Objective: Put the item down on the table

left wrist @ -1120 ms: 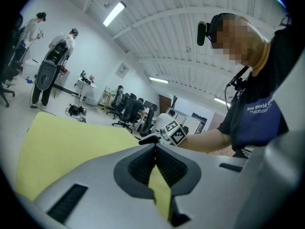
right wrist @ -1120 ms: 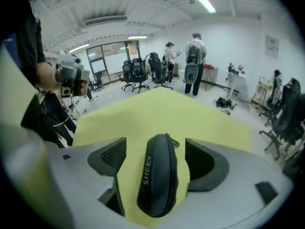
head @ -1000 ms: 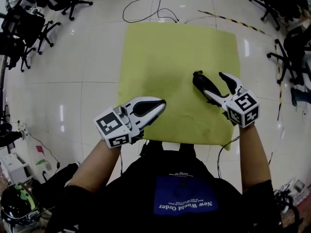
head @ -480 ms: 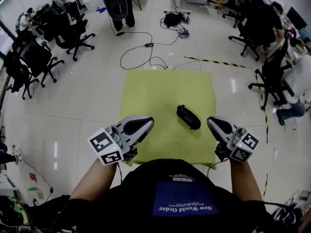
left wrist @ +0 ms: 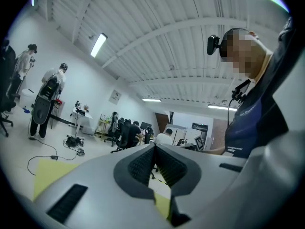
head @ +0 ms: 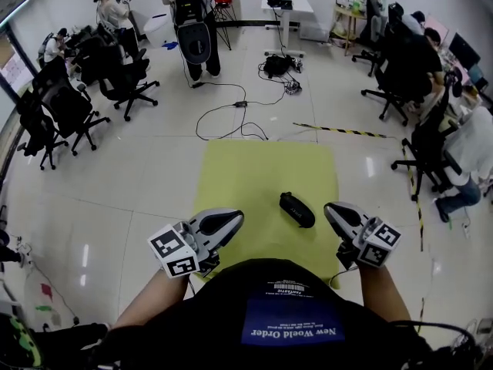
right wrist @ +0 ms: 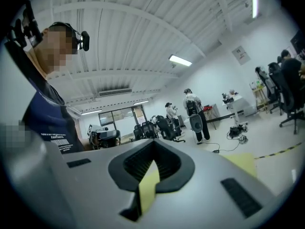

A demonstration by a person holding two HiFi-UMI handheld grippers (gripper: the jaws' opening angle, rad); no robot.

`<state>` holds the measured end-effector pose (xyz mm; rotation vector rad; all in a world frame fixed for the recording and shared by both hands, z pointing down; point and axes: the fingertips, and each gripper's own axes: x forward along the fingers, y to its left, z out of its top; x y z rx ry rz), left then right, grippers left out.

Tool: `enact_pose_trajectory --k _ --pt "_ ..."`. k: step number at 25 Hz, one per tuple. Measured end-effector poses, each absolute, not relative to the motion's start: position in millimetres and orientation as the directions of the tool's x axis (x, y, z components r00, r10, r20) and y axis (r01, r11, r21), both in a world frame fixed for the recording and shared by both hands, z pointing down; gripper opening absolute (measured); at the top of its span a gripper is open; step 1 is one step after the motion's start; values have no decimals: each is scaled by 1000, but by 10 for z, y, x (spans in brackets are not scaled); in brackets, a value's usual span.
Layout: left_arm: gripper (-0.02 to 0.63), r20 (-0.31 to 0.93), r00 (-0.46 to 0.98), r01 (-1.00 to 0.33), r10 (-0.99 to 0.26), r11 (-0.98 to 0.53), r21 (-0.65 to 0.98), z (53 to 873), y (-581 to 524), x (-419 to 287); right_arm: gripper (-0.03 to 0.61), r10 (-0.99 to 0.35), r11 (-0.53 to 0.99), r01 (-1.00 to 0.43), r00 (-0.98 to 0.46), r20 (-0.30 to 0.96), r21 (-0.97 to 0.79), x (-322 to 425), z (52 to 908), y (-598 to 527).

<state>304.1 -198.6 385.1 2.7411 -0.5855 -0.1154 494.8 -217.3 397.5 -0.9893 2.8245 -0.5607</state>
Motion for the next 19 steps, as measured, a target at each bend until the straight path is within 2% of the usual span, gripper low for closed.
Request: enact_pose_trajectory --k 14,19 --pt "5 -16 904 -398 -427 -856 331 3807 -2005 2909 -11 -574 755 -563 -815 75 -335 4755 3982 -2239" --pt "4 -23 902 -400 -431 -854 334 3784 -2020 2871 -12 -565 763 -546 -824 52 -346 4693 3911 -2233"
